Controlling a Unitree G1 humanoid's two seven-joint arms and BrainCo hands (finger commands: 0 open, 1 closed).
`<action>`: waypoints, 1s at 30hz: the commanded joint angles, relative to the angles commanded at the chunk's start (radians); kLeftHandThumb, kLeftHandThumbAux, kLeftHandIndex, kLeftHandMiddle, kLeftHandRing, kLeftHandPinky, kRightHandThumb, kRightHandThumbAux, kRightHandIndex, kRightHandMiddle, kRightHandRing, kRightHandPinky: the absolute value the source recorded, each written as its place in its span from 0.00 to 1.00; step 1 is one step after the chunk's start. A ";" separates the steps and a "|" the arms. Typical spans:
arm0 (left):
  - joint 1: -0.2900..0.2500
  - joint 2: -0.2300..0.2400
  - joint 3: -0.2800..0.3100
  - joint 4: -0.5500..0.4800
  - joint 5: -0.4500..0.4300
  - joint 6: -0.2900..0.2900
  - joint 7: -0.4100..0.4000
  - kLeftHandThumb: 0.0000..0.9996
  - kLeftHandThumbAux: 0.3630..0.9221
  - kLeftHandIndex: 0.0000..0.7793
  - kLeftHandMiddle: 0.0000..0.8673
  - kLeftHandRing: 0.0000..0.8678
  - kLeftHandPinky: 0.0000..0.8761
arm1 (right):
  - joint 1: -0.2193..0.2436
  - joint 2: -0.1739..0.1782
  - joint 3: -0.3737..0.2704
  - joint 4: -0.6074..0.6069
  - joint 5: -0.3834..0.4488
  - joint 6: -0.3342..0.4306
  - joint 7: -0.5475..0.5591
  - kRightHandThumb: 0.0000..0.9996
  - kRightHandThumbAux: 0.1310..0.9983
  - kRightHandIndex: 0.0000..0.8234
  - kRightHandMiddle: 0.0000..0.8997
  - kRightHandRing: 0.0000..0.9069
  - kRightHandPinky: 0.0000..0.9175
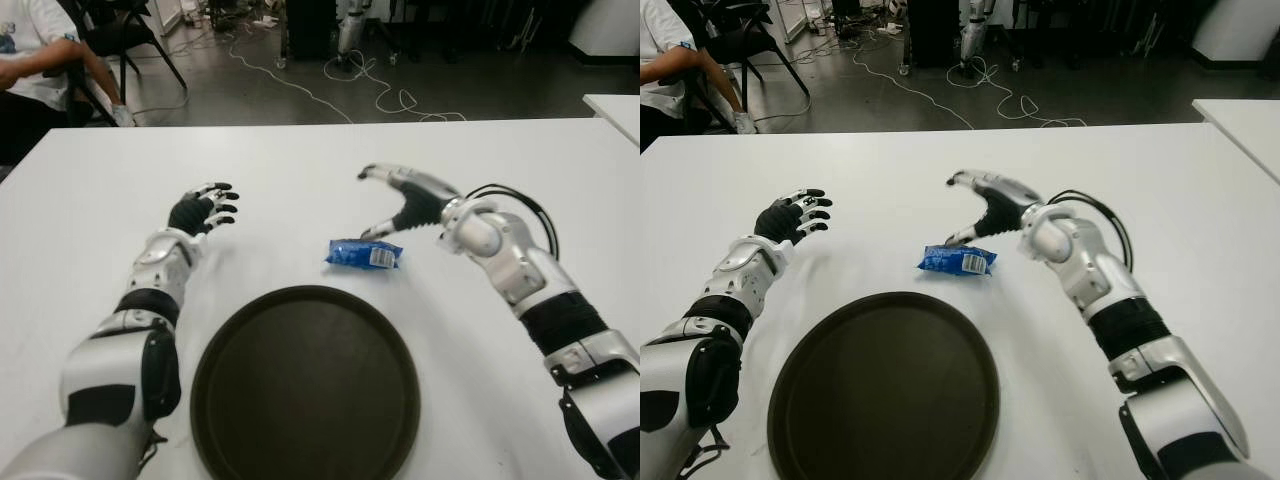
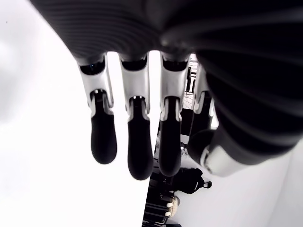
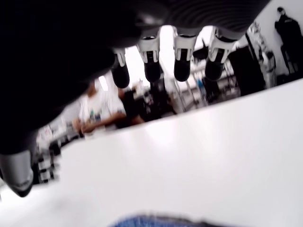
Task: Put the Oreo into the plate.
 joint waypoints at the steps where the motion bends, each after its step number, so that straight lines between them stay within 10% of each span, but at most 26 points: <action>1: 0.000 0.000 0.000 0.000 0.000 -0.001 -0.001 0.83 0.57 0.53 0.54 0.60 0.60 | -0.004 0.003 0.009 0.008 -0.004 -0.004 0.005 0.00 0.45 0.10 0.09 0.06 0.03; 30: 0.004 -0.004 -0.008 -0.004 0.009 -0.014 -0.006 0.83 0.57 0.53 0.54 0.60 0.61 | -0.001 0.016 0.071 0.008 -0.098 0.009 0.011 0.00 0.58 0.10 0.10 0.11 0.10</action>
